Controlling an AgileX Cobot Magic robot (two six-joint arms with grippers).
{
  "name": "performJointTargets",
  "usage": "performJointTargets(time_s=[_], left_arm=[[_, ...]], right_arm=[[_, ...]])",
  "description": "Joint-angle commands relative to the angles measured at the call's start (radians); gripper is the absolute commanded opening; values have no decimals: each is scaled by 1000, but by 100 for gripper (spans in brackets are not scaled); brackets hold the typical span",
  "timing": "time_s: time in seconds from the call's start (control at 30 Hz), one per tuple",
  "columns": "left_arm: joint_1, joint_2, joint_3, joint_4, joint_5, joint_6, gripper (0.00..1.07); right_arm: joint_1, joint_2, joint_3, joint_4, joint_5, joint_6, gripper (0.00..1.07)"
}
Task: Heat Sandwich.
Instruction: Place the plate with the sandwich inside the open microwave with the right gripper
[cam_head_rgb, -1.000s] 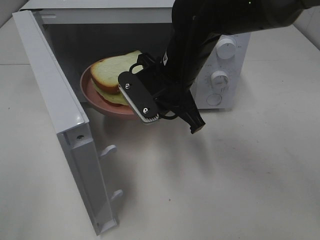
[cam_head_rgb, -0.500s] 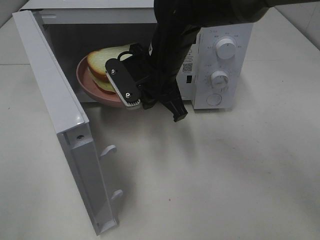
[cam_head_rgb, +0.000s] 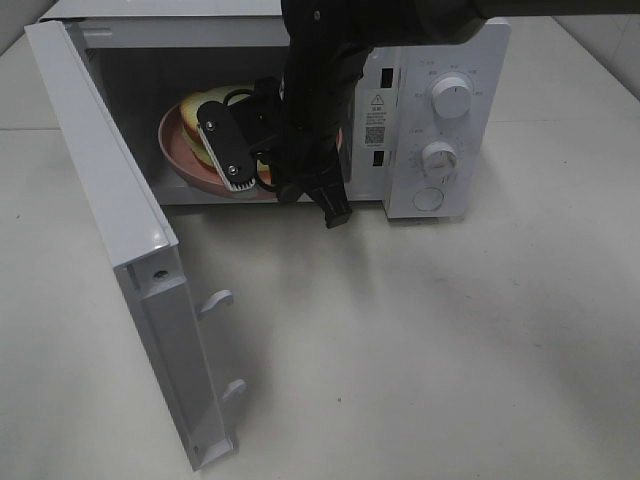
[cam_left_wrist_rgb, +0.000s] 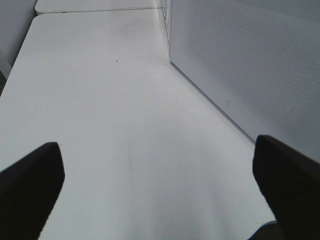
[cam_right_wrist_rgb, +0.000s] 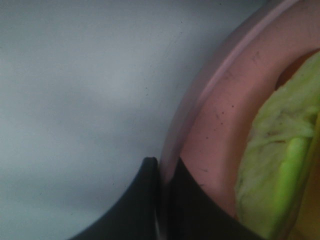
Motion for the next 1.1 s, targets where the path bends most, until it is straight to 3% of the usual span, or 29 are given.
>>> performJointTargets(time_s=[0.03, 0.5, 1.1], left_arm=[[-1, -28, 2, -4, -1, 1, 98], [-1, -28, 2, -4, -1, 1, 98], [-1, -28, 2, -4, -1, 1, 98]], right_arm=[[-4, 11, -39, -6, -4, 23, 0], [-4, 107, -198, -32, 30, 89, 0], [-17, 207, -313, -35, 14, 93, 0]])
